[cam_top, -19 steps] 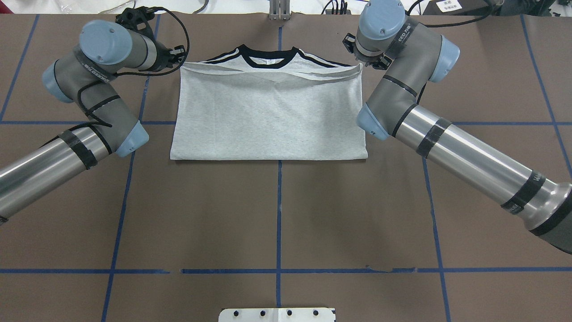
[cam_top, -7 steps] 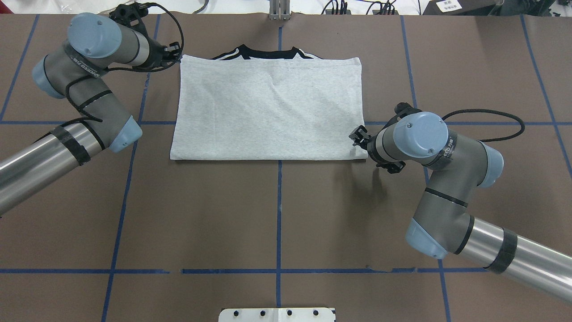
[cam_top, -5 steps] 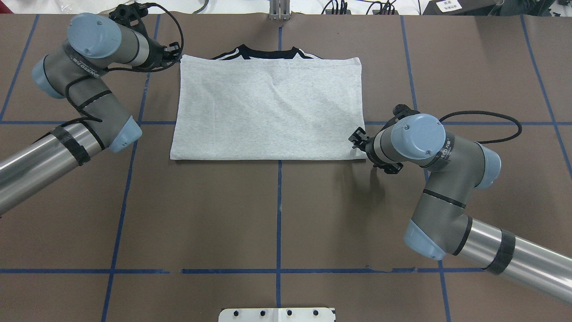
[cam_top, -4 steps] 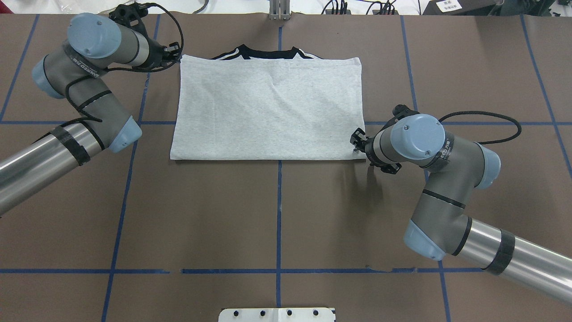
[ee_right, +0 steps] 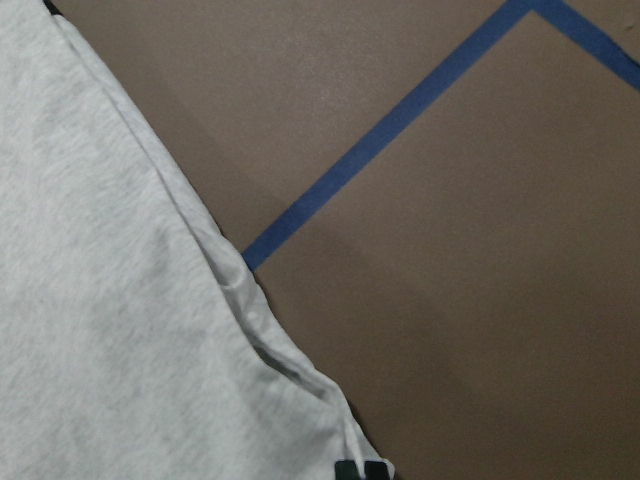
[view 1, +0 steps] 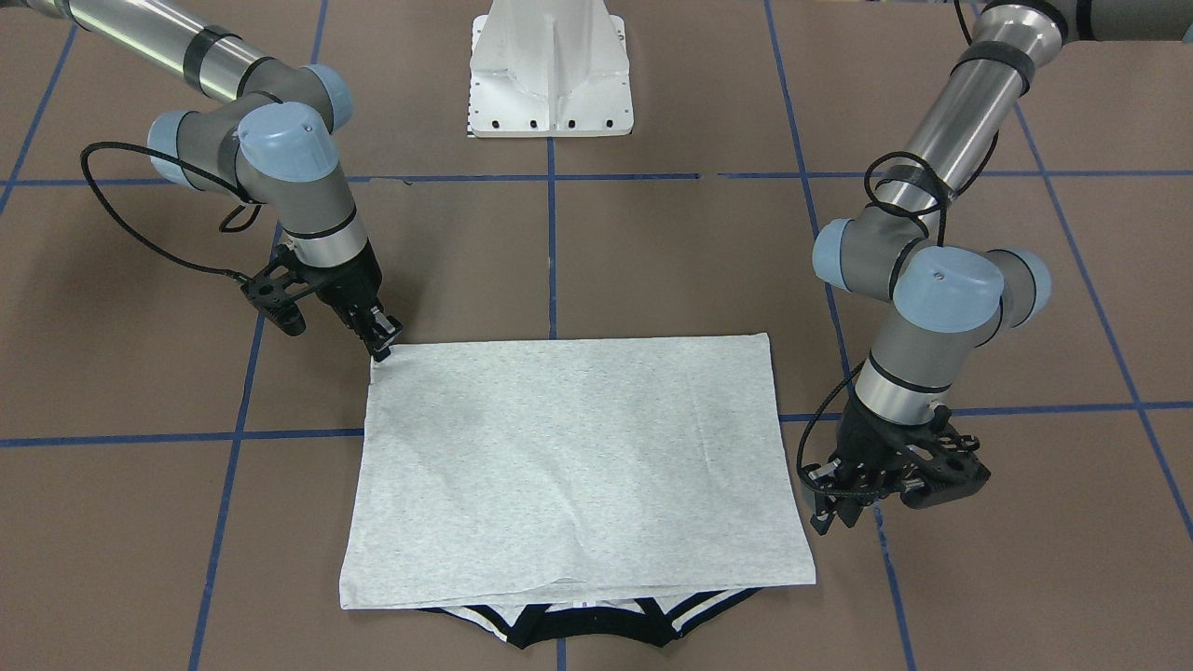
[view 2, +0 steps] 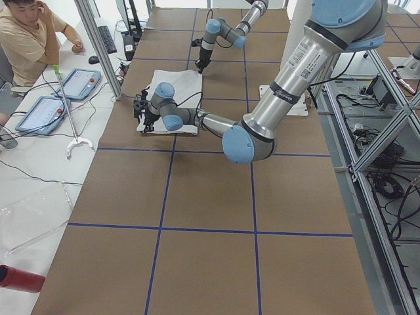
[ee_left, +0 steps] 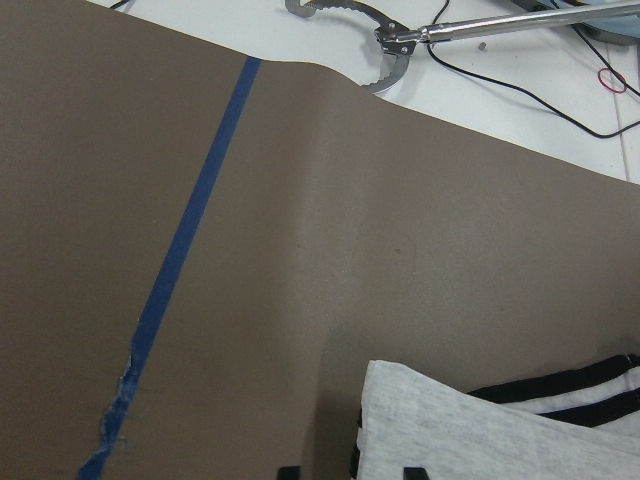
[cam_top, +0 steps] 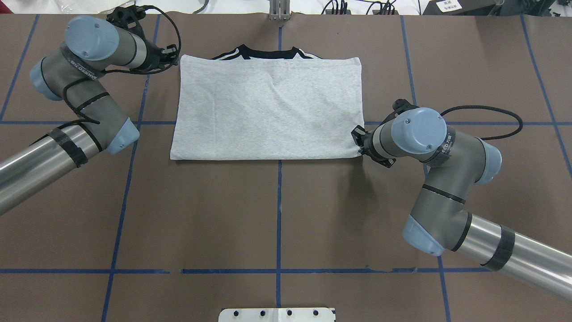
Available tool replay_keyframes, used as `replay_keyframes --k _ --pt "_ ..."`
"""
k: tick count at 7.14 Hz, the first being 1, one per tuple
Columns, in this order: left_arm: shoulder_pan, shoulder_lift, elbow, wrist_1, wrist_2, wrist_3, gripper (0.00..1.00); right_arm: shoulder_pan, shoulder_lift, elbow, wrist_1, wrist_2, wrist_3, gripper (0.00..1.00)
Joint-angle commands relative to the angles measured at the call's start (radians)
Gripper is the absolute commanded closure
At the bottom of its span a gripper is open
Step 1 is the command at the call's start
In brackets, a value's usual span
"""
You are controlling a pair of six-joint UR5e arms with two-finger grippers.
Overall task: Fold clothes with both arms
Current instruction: 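Rotate the folded shirt with the right gripper while the left gripper moves to its corner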
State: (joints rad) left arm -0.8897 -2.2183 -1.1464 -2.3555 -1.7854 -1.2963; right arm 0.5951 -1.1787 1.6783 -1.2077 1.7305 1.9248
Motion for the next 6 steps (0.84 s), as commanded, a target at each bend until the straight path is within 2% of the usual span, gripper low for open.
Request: replay_keyframes --k 1,2,3,4,5,6 --pt "0.0 0.015 -0.062 0.015 -0.005 0.0 0.55 0.005 -0.06 0.12 -0.018 0.053 0.008 1.0" --pt "0.002 0.066 -0.137 0.013 -0.085 -0.004 0.55 -0.026 -0.152 0.259 -0.06 0.111 0.047 1.0" --pt "0.002 0.107 -0.204 0.013 -0.162 -0.012 0.55 -0.058 -0.247 0.408 -0.126 0.214 0.051 1.0" --pt "0.011 0.142 -0.263 0.013 -0.189 -0.046 0.55 -0.087 -0.298 0.469 -0.153 0.357 0.051 1.0" --pt "0.012 0.167 -0.304 0.013 -0.265 -0.084 0.55 -0.145 -0.318 0.518 -0.156 0.482 0.051 1.0" --pt "0.014 0.192 -0.356 0.012 -0.316 -0.14 0.55 -0.237 -0.378 0.562 -0.156 0.57 0.052 1.0"
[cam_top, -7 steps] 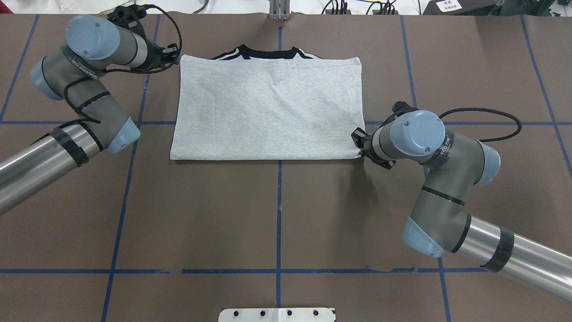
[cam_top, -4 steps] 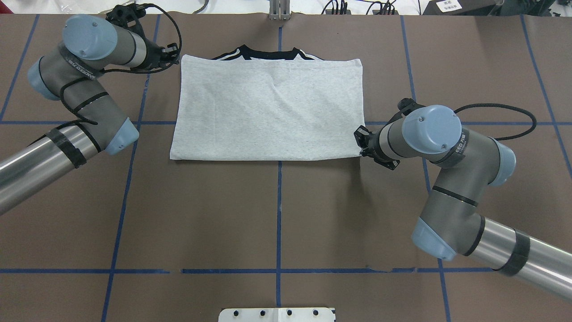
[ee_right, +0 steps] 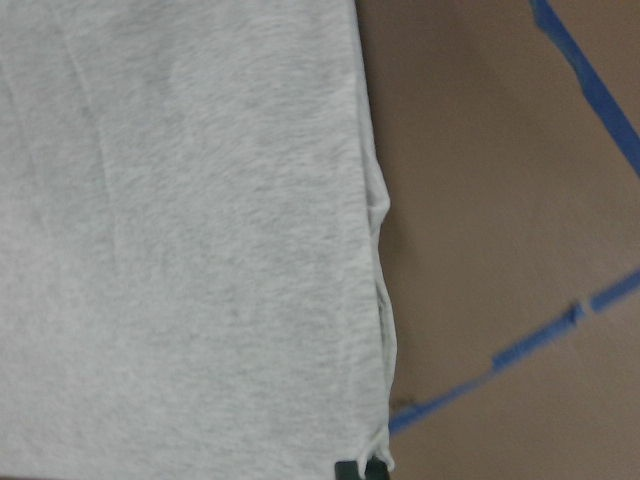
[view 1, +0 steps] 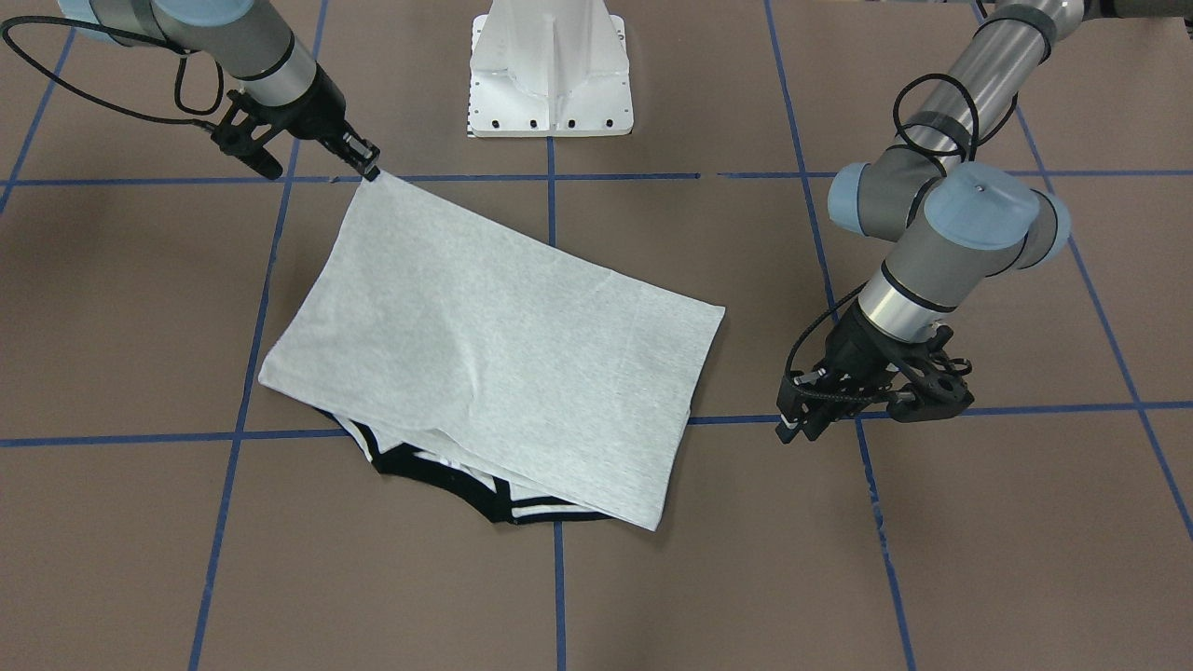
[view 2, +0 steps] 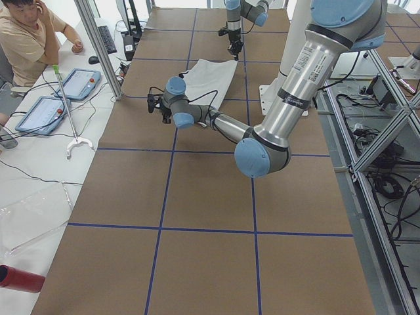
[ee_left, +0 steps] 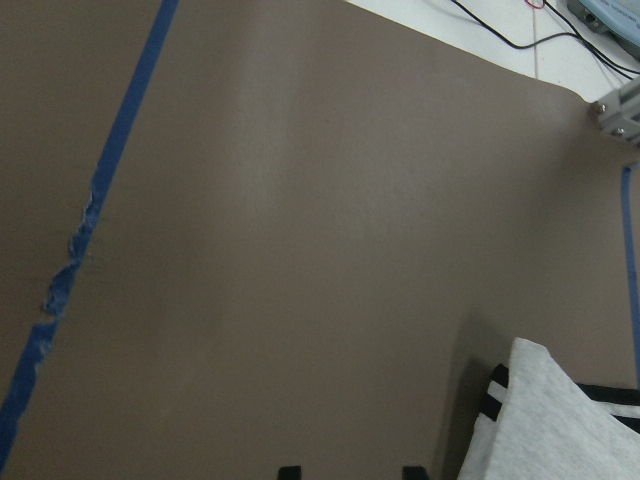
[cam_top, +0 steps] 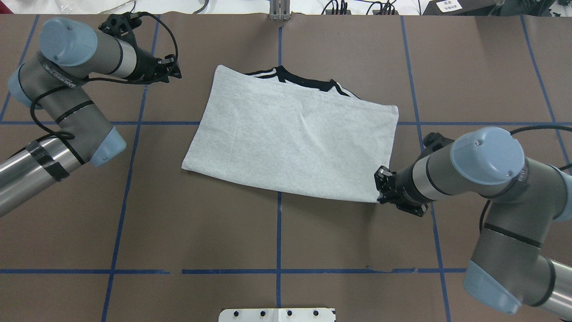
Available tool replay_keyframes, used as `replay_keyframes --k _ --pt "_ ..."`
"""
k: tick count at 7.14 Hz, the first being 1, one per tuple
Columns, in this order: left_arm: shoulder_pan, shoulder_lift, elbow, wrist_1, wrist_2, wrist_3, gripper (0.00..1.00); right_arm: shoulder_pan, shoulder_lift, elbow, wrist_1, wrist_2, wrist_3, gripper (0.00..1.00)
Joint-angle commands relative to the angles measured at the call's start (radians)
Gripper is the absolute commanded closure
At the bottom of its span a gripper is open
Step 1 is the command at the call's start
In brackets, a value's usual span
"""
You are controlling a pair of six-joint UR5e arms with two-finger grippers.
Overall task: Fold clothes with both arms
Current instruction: 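Rotate the folded shirt with the right gripper while the left gripper moves to its corner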
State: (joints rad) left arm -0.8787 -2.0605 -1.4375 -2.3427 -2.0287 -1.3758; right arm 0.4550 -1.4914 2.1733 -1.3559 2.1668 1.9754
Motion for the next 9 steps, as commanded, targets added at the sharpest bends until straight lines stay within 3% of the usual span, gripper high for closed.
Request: replay_keyframes --k 1,2,3,4,7,9 --pt "0.029 0.083 -0.143 0.0 -0.1 -0.106 0.54 -0.192 -0.091 0.075 -0.008 0.143 0.002 1.0" --pt "0.073 0.129 -0.203 0.0 -0.108 -0.152 0.54 -0.244 -0.095 0.076 -0.009 0.149 0.017 1.0" --pt "0.092 0.143 -0.236 0.0 -0.116 -0.201 0.49 -0.243 -0.096 0.072 -0.011 0.151 0.037 0.1" --pt "0.172 0.164 -0.288 0.0 -0.108 -0.321 0.46 -0.195 -0.093 0.074 -0.009 0.15 0.058 0.0" --pt "0.331 0.232 -0.417 0.025 -0.09 -0.559 0.46 0.061 -0.041 0.019 -0.006 0.133 0.057 0.0" --pt "0.429 0.223 -0.406 0.086 0.0 -0.591 0.45 0.181 0.136 -0.134 -0.008 0.05 0.056 0.0"
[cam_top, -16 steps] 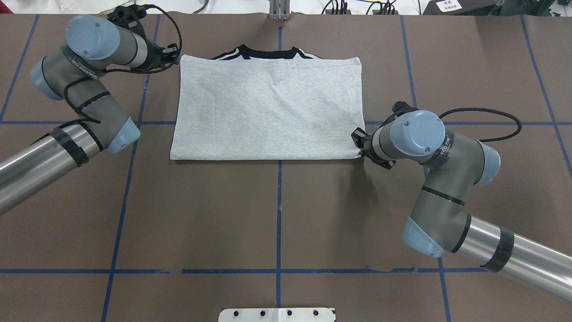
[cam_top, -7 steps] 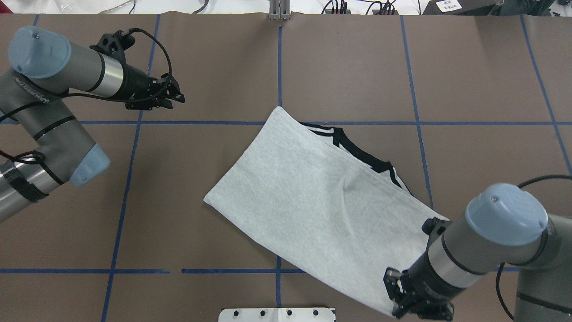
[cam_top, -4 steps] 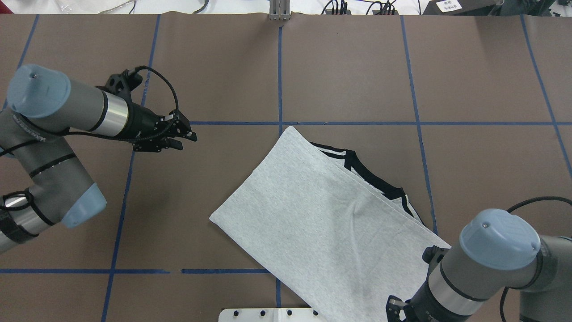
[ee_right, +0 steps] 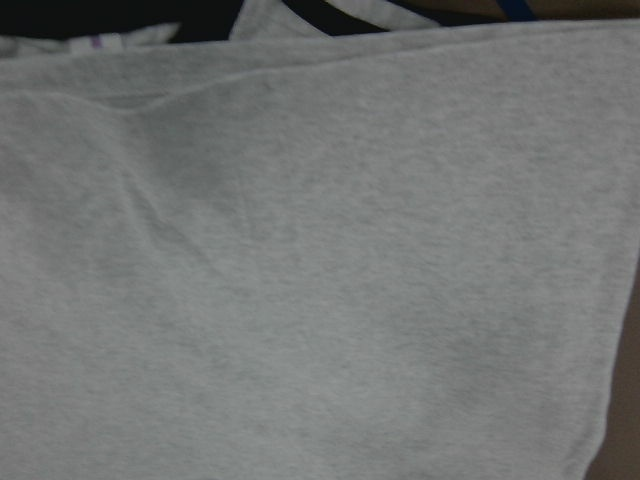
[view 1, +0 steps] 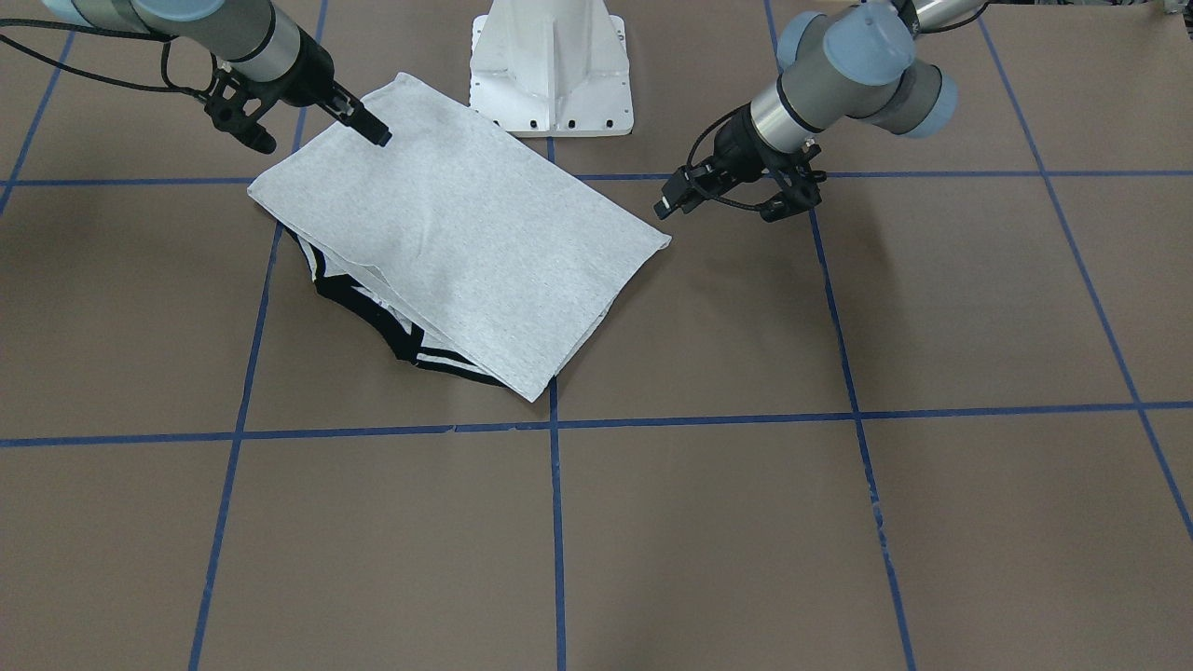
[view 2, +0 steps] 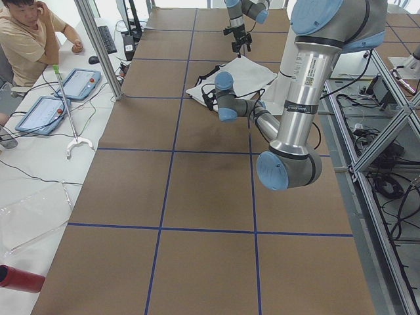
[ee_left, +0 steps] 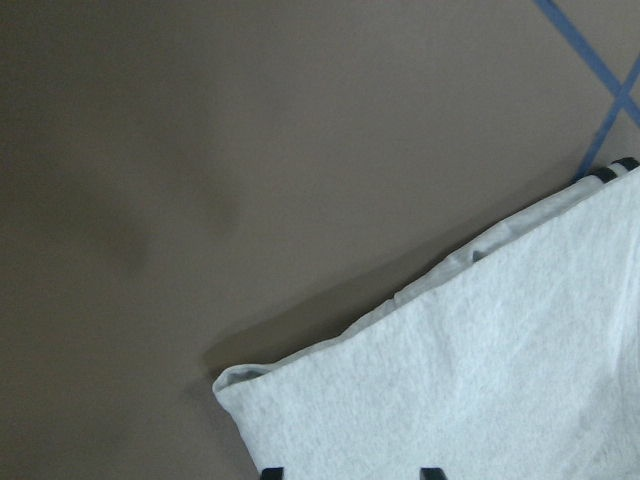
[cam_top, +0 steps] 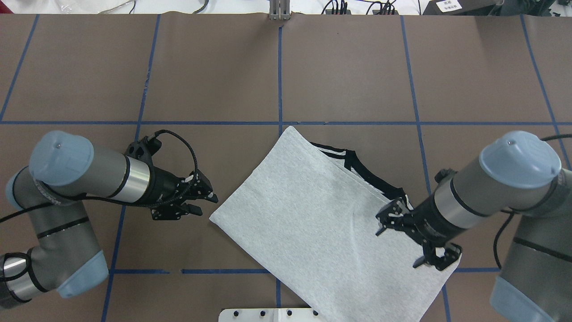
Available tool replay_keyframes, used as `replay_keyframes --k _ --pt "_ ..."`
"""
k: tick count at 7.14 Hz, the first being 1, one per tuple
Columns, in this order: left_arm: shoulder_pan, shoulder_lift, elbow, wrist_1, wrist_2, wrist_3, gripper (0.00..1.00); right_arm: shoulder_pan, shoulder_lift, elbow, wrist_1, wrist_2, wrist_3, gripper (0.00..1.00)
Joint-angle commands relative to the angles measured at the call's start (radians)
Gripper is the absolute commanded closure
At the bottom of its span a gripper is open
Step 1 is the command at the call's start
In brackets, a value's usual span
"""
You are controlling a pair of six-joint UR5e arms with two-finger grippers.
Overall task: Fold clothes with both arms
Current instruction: 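Rotate the folded shirt with the right gripper while the left gripper moves to its corner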
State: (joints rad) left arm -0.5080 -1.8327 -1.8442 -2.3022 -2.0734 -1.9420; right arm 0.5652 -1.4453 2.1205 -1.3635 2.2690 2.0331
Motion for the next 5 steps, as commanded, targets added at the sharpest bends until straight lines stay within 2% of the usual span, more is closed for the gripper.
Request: replay_keyframes --k 1,2,3,5 --pt "0.071 -0.01 0.003 0.1 0.064 -0.026 0.45 0.096 0.155 -0.111 0.0 -0.148 -0.01 0.0" --pt "0.098 -0.01 0.012 0.107 0.113 -0.037 0.45 0.097 0.189 -0.117 0.004 -0.316 -0.01 0.0" --pt "0.117 -0.022 0.016 0.109 0.125 -0.052 0.46 0.098 0.189 -0.122 0.007 -0.377 -0.01 0.0" --pt "0.115 -0.051 0.043 0.109 0.144 -0.051 0.46 0.096 0.19 -0.122 0.007 -0.379 -0.01 0.0"
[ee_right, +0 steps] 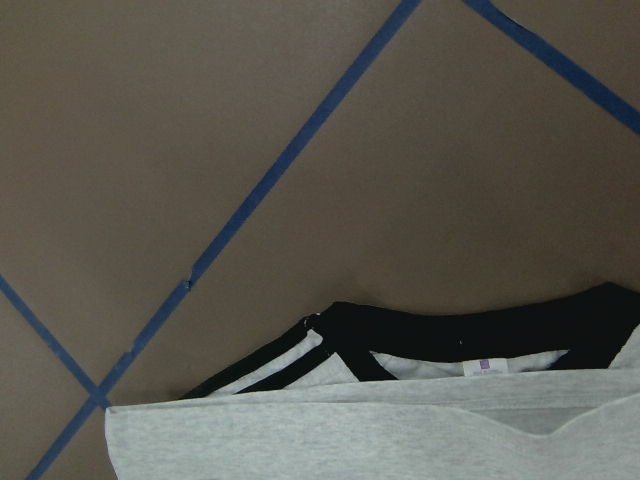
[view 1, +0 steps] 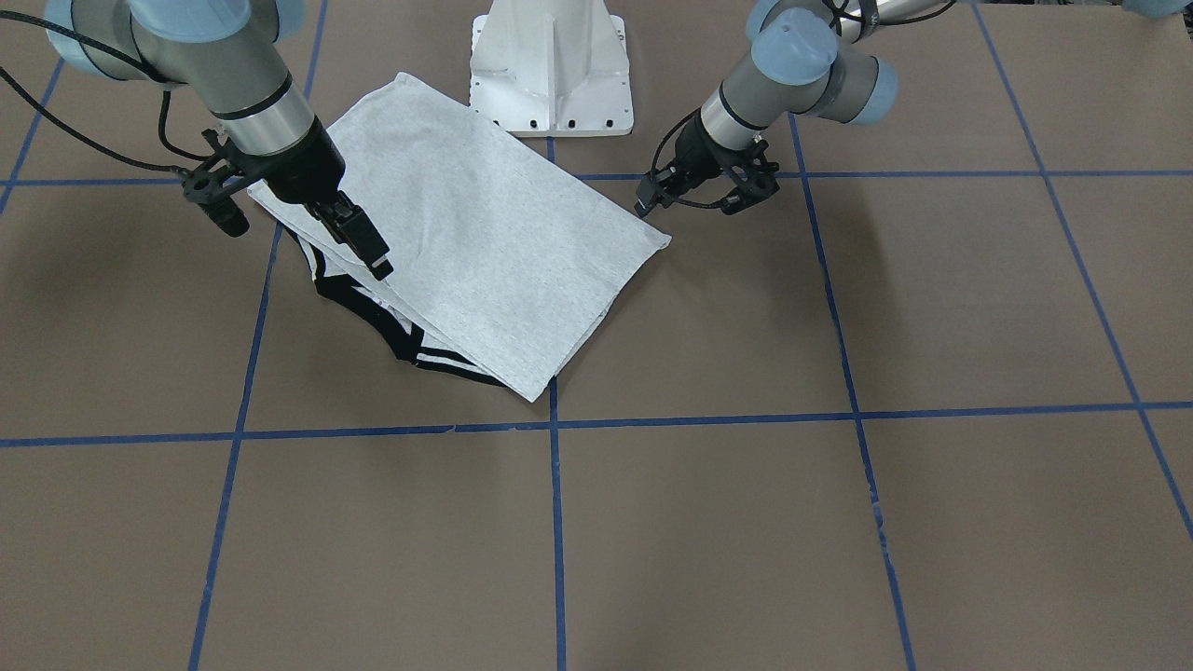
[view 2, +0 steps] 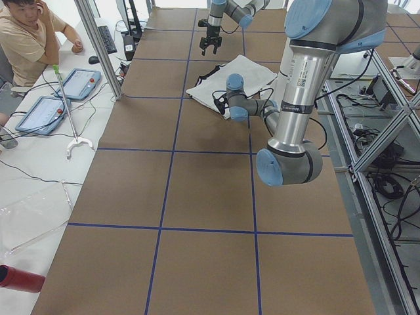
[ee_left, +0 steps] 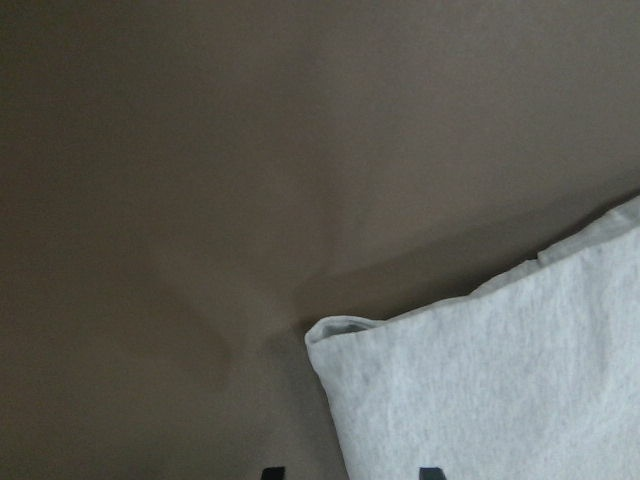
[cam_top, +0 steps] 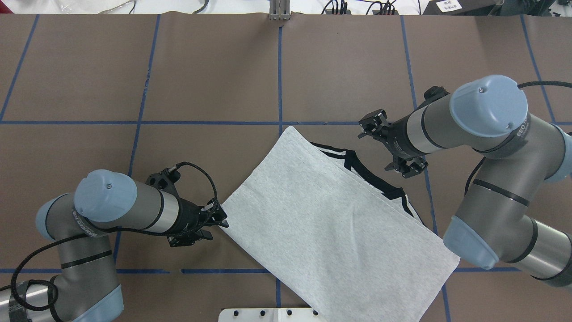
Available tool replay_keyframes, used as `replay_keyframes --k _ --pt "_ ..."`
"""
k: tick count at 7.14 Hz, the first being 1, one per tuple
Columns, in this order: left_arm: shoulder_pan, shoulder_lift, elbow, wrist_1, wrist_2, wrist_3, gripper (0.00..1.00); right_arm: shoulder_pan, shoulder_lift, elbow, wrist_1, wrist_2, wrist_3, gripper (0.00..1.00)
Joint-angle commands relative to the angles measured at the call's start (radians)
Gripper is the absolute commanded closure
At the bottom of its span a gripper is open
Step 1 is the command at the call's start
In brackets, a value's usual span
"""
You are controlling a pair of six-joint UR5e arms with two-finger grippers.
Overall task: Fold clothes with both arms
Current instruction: 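Hold the rotated shirt corners with both grippers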
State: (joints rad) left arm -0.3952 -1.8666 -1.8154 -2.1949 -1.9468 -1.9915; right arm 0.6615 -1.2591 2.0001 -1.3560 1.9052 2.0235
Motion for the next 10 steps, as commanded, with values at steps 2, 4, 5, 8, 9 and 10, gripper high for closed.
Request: replay_keyframes --k 2,4,5,8,9,10 --pt "0.002 -0.028 0.054 0.001 0.062 0.005 0.47 0.001 0.02 -0.001 0.0 -0.017 0.0 0.0" --pt "0.002 -0.028 0.062 0.001 0.062 0.008 0.53 0.004 0.03 0.002 0.0 -0.018 0.006 0.0" --pt "0.001 -0.028 0.067 0.001 0.08 0.007 0.68 0.004 0.032 0.0 0.0 -0.018 0.011 0.0" --pt "-0.076 -0.017 0.062 0.026 0.103 0.066 1.0 0.004 0.044 0.002 0.001 -0.017 0.014 0.0" --pt "-0.092 -0.023 0.086 0.032 0.106 0.116 1.0 0.003 0.046 0.003 0.001 -0.017 0.014 0.0" --pt "-0.149 -0.029 0.096 0.032 0.103 0.197 1.0 0.003 0.047 0.003 0.005 -0.015 0.015 0.0"
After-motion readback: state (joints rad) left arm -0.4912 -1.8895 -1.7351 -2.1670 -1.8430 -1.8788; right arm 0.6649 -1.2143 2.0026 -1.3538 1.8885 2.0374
